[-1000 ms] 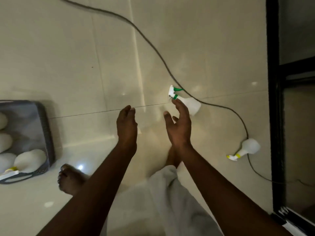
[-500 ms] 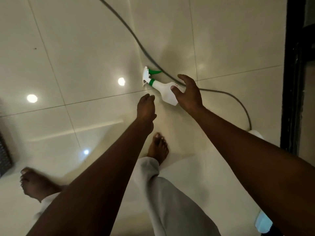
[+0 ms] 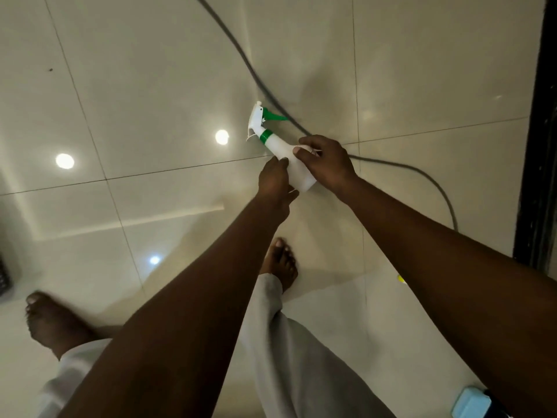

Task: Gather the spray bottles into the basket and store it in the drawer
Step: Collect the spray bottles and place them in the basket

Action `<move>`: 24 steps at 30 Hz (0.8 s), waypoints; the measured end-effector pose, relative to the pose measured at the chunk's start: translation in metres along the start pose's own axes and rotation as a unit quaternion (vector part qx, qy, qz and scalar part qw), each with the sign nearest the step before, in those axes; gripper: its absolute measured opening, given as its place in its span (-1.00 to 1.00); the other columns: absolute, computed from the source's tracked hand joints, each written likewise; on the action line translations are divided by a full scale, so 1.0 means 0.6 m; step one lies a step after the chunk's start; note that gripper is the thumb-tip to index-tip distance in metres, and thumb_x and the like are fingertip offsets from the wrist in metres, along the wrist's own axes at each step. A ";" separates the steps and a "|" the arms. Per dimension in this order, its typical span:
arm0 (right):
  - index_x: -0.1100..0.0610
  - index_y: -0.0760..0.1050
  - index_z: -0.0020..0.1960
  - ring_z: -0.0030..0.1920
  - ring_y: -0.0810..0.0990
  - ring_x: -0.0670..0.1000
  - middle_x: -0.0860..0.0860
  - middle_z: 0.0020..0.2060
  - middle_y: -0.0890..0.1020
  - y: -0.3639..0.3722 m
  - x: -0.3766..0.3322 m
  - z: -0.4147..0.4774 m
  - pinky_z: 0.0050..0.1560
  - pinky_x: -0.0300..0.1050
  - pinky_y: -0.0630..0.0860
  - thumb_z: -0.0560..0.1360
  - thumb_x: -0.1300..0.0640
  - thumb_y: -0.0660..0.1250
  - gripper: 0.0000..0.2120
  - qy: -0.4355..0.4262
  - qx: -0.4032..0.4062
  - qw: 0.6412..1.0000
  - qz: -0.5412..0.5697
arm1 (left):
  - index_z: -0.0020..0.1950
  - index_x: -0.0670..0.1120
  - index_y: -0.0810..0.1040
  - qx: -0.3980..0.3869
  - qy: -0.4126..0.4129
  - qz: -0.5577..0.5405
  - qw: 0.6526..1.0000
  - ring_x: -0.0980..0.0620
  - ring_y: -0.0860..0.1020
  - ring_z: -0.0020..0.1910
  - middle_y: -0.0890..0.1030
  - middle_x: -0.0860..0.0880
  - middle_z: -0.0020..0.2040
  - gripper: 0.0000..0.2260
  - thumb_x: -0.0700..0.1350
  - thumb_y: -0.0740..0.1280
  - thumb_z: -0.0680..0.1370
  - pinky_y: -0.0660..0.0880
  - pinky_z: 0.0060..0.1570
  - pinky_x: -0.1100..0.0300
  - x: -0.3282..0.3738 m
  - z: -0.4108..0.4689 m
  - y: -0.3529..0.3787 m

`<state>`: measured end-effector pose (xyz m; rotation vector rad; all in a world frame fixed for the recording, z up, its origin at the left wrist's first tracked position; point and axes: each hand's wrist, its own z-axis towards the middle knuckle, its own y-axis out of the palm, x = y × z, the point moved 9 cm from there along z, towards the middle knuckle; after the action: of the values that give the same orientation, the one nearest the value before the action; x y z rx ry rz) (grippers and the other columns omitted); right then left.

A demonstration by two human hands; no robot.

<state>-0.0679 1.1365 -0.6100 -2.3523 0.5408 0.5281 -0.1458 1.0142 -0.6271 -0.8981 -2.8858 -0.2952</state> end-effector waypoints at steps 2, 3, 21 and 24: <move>0.03 0.59 0.40 0.20 0.62 -0.01 -0.01 0.32 0.66 0.005 -0.027 -0.022 0.23 -0.05 0.59 0.59 -0.08 0.43 -0.58 -0.012 -0.002 1.000 0.011 | 0.53 0.04 0.48 -0.016 0.028 -0.011 0.999 -0.19 0.61 0.36 0.64 -0.04 0.30 -0.63 -0.04 0.21 0.72 0.58 0.37 -0.11 0.020 -0.022 -0.019; 0.04 0.59 0.40 0.20 0.63 0.00 -0.01 0.31 0.66 0.009 -0.044 -0.034 0.23 -0.05 0.60 0.58 -0.07 0.44 -0.57 -0.019 -0.003 1.000 0.014 | 0.54 0.05 0.48 -0.023 0.042 -0.016 0.999 -0.17 0.61 0.36 0.64 -0.04 0.34 -0.63 -0.05 0.20 0.72 0.58 0.39 -0.12 0.032 -0.035 -0.032; -0.03 0.48 0.50 0.37 0.55 0.04 -0.07 0.42 0.56 0.372 -0.568 -0.300 0.40 0.08 0.54 0.55 -0.03 0.51 -0.46 -0.154 -0.163 0.974 0.016 | 0.57 0.04 0.47 0.088 0.275 -0.027 0.957 -0.06 0.63 0.35 0.64 -0.03 0.39 -0.60 -0.12 0.25 0.72 0.60 0.36 -0.07 0.335 -0.375 -0.571; -0.04 0.46 0.50 0.35 0.55 0.05 -0.05 0.40 0.57 0.479 -0.646 -0.338 0.39 0.07 0.56 0.51 0.02 0.55 -0.41 -0.177 -0.214 0.961 0.003 | 0.56 0.01 0.47 0.118 0.298 -0.033 0.947 -0.13 0.59 0.41 0.60 -0.11 0.43 -0.61 -0.13 0.27 0.72 0.53 0.44 -0.19 0.367 -0.405 -0.690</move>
<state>-0.4895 0.8916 -0.4204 -2.5651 0.2843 1.1365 -0.5525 0.7492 -0.4191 -0.5493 -2.3257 -0.1782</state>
